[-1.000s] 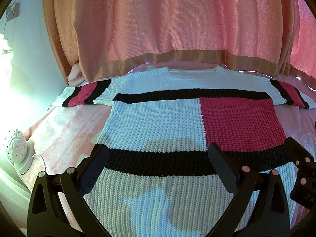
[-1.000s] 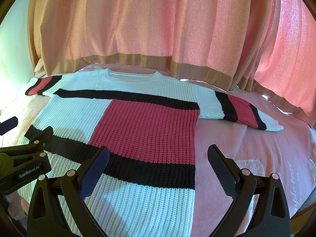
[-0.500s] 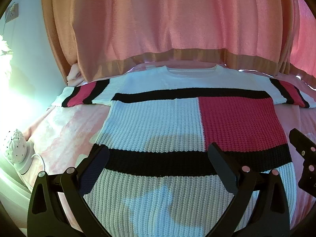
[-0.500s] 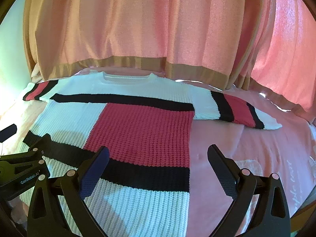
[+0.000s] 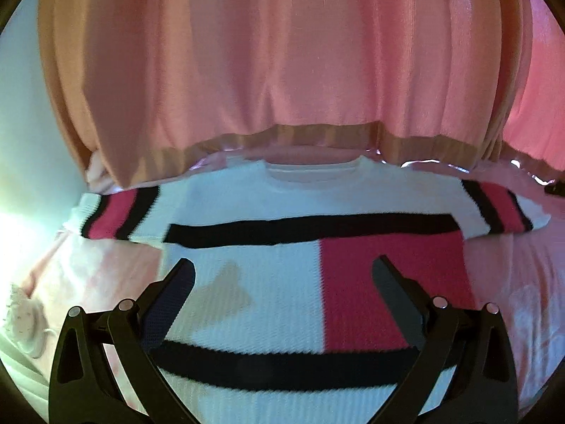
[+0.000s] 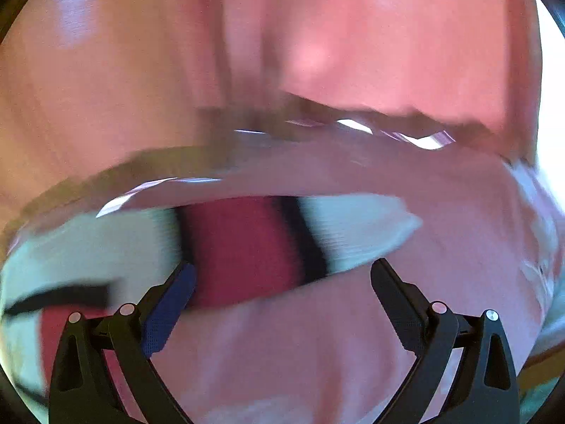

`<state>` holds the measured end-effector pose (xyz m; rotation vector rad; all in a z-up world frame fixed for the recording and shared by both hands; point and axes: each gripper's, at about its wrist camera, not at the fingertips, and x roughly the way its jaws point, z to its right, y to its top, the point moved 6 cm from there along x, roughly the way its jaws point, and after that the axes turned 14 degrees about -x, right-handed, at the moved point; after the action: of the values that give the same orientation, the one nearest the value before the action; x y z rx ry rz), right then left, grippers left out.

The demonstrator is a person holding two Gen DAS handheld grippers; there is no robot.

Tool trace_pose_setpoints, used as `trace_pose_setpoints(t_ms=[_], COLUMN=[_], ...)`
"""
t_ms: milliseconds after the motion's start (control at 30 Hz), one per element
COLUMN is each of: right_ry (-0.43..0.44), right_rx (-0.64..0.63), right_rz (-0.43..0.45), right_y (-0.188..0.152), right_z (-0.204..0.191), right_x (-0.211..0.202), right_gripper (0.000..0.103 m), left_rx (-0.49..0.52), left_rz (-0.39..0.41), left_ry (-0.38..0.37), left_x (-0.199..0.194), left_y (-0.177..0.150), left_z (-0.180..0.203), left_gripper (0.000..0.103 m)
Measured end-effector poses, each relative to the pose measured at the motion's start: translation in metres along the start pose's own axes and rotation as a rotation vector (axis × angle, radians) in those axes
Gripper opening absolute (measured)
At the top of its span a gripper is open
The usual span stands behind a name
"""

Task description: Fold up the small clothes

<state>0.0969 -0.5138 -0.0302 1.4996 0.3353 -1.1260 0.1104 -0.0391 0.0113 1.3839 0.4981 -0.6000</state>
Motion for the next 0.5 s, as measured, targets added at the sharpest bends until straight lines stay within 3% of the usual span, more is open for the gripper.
trace_pose_setpoints(t_ms=[100, 200, 400, 467, 500], right_ry=[0.005, 0.032, 0.025, 0.009, 0.015], right_rx=[0.138, 0.253, 0.293, 0.263, 0.254], right_rz=[-0.077, -0.124, -0.141, -0.118, -0.106], right_y=[-0.009, -0.019, -0.024, -0.016, -0.012], right_z=[0.053, 0.084, 0.096, 0.092, 0.089], right_x=[0.059, 0.102, 0.143, 0.147, 0.147], right_gripper=[0.086, 0.077, 0.075, 0.060, 0.038], left_rx=[-0.026, 0.010, 0.003, 0.000, 0.000], left_rz=[-0.009, -0.084, -0.132, -0.146, -0.149], left_ry=[-0.004, -0.003, 0.000, -0.002, -0.002], left_x=[0.019, 0.040, 0.061, 0.064, 0.065], left_y=[-0.009, -0.020, -0.027, -0.029, -0.030], left_z=[0.005, 0.013, 0.021, 0.021, 0.021], left_gripper=[0.098, 0.098, 0.098, 0.098, 0.098])
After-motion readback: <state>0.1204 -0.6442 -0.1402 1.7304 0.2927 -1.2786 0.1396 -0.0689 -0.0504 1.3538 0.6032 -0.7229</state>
